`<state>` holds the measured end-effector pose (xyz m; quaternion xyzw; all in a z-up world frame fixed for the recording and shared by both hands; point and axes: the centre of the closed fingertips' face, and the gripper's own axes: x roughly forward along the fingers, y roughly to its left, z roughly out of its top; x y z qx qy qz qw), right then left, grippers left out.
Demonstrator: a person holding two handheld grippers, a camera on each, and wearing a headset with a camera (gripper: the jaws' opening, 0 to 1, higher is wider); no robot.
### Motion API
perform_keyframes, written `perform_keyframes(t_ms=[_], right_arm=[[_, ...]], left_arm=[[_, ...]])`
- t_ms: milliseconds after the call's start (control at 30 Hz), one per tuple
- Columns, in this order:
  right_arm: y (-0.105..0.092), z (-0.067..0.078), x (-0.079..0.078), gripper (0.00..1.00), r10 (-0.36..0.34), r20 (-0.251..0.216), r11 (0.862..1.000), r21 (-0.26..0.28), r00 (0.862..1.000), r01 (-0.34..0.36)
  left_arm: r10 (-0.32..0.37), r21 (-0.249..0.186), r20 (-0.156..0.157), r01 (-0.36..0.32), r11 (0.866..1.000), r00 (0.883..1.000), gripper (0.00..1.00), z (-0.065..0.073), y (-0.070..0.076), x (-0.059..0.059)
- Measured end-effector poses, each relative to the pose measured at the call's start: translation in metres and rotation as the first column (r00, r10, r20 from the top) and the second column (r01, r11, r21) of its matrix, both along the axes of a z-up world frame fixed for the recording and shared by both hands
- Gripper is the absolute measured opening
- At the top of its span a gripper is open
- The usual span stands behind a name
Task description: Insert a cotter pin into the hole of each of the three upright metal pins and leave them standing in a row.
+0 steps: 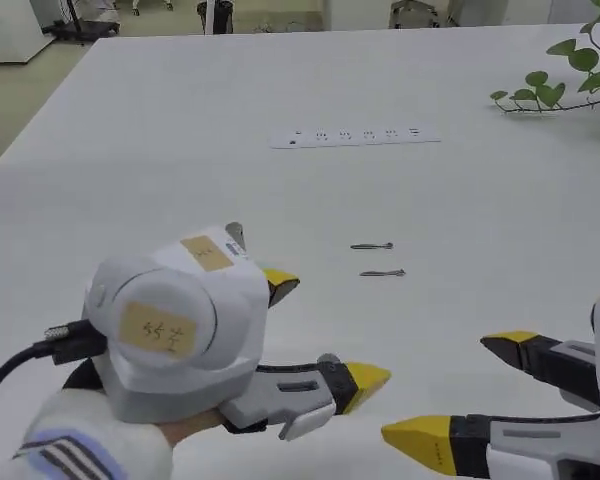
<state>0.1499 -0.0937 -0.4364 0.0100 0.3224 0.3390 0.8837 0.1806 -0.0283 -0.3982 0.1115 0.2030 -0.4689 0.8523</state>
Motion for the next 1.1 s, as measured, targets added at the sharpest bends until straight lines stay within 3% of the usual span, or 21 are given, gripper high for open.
perform_keyframes(t_ms=[167, 333, 600, 833, 1100], right_arm=[[-0.001, -0.001, -0.002, 0.90, 0.002, -0.003, 1.000, -0.012, 1.000, -0.002], [-0.004, -0.001, -0.001, 0.90, -0.003, -0.003, 1.000, -0.016, 1.000, 0.003], [-0.006, 0.000, -0.001, 0.90, -0.009, -0.005, 1.000, -0.021, 1.000, 0.009], [-0.008, 0.001, 0.000, 0.90, -0.007, -0.007, 1.000, -0.030, 1.000, 0.007], [-0.017, 0.005, 0.007, 0.90, -0.010, 0.001, 0.998, -0.054, 1.000, 0.010]], left_arm=[[-0.029, -0.019, -0.034, 0.029, 0.999, 0.999, 0.80, 0.005, 0.001, -0.012], [-0.025, -0.031, -0.027, 0.024, 0.999, 0.999, 0.93, 0.013, 0.008, -0.017], [0.018, 0.002, -0.058, -0.018, 1.000, 0.998, 0.99, 0.007, 0.035, -0.021], [0.080, -0.031, -0.093, -0.083, 0.996, 0.992, 0.99, 0.007, 0.055, -0.023], [0.129, -0.023, -0.112, -0.132, 0.991, 0.985, 0.99, 0.002, 0.072, -0.025]])
